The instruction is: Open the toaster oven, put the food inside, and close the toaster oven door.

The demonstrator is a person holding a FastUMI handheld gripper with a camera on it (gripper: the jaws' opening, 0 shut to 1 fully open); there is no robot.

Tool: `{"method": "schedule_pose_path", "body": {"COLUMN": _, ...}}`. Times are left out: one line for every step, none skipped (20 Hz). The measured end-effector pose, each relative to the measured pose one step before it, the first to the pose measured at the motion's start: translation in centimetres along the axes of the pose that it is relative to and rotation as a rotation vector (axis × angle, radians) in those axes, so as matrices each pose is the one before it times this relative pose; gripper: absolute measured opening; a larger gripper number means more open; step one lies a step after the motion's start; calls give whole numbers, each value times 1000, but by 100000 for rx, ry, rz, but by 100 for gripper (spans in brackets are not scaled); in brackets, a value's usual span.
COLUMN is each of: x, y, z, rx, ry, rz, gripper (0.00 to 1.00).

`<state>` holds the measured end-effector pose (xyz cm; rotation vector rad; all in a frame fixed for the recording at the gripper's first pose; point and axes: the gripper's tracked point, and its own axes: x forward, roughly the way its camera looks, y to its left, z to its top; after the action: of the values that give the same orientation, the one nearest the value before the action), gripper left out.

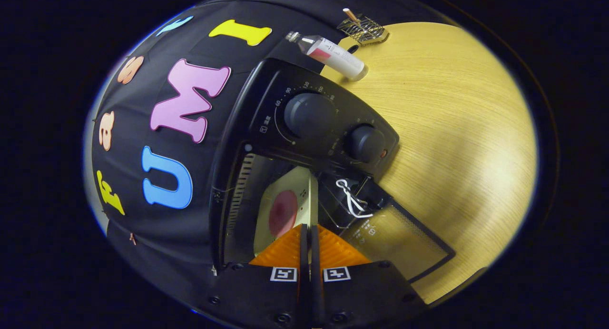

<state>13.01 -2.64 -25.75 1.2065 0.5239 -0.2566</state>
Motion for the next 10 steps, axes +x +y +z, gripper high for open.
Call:
{"method": "schedule_pose_path", "body": {"x": 705, "y": 214, "z": 140, "rx": -248, "ry": -453, "rz": 213, "gripper": 6}}
{"method": "schedule_pose_path", "body": {"x": 615, "y": 246, "z": 226, "rx": -655, "ry": -817, "rz": 84, "gripper": 6}}
{"method": "schedule_pose_path", "body": {"x": 614, "y": 305, "z": 194, "rx": -223, "ry": -1112, "rz": -89, "gripper": 6}}
{"method": "schedule_pose_path", "body": {"x": 458, "y": 280, "z": 96, "rx": 306, "ry": -428, "rz": 72, "gripper": 6}}
{"method": "schedule_pose_path", "body": {"x": 370, "y": 189, "z": 53, "rx": 45, "ry": -577, "rz": -137, "gripper": 6}}
{"method": "schedule_pose_path", "body": {"x": 127, "y": 50, "z": 77, "rx": -358, "ry": -867, "rz": -365, "gripper": 6}}
{"method": "schedule_pose_path", "body": {"x": 100, "y": -42, "z": 154, "rx": -589, "ry": -963, "rz": -687, "gripper": 6}}
{"method": "schedule_pose_path", "body": {"x": 153, "y": -207, "z": 10, "rx": -156, "ry": -973, "rz": -1461, "gripper": 6}}
{"method": "schedule_pose_path", "body": {"x": 111, "y": 27, "z": -172, "rx": 858, "ry": 26, "rz": -462, "gripper": 6}}
{"method": "schedule_pose_path", "body": {"x": -201, "y": 130, "z": -220, "rx": 247, "ry": 326, "rz": -90, "gripper": 6}}
